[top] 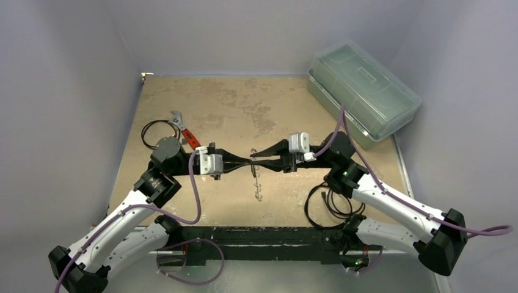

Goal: Put the keys on the keyring

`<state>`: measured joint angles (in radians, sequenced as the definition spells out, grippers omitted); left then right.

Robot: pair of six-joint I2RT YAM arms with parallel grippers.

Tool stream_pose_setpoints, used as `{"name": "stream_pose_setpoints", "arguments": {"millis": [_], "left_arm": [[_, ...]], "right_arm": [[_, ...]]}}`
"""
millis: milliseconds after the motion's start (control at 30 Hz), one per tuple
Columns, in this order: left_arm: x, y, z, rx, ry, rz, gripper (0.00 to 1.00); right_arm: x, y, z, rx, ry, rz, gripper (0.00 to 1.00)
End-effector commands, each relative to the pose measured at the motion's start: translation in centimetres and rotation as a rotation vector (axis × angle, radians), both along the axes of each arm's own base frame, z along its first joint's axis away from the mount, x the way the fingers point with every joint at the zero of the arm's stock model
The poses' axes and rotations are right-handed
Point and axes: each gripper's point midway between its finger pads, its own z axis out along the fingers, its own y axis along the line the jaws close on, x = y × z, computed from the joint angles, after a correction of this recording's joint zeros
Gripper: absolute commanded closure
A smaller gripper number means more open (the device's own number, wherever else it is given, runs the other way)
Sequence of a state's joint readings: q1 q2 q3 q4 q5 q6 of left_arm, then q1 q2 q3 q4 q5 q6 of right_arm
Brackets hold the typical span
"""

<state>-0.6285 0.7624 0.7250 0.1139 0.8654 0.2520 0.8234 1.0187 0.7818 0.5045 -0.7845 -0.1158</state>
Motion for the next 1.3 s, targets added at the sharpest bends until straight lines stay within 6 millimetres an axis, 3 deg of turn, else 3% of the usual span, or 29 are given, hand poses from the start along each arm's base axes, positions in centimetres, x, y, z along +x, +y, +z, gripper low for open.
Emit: {"name": "stream_pose_setpoints", "arguments": {"millis": [0,100,367,533,733,1267], "left_arm": [[1.6,0.4,0.6,0.042,-0.038,0.079,1.0],[1.8,0.6,-0.4,0.078,-0.018,0.091,1.0],[2.0,0.1,-1.5,0.115,0.023,0.065,1.0],[1.9,-0.3,-2.3,0.127,0.06,0.043,1.0],[1.8,-0.6,-2.7,0.128,0.08,0.022,1.0],[1.8,-0.6,-2.9,0.125,0.093,0.024,1.0]], "right_arm": [[1.2,-1.2,3.0,-0.032,-0.092,-0.115,0.7],[2.8,-2.5,1.5,-0.192,-0.103,-0.221,0.57],[4.8,-4.6,-1.1,-0.489,-0.11,-0.317,0.54],[4.0,-3.6,-0.6,-0.459,-0.12,-0.246,0.56],[3.6,-2.1,-1.8,-0.516,-0.113,-0.157,0.63],[2.7,-0.3,-2.6,-0.521,-0.095,-0.083,0.68]]}}
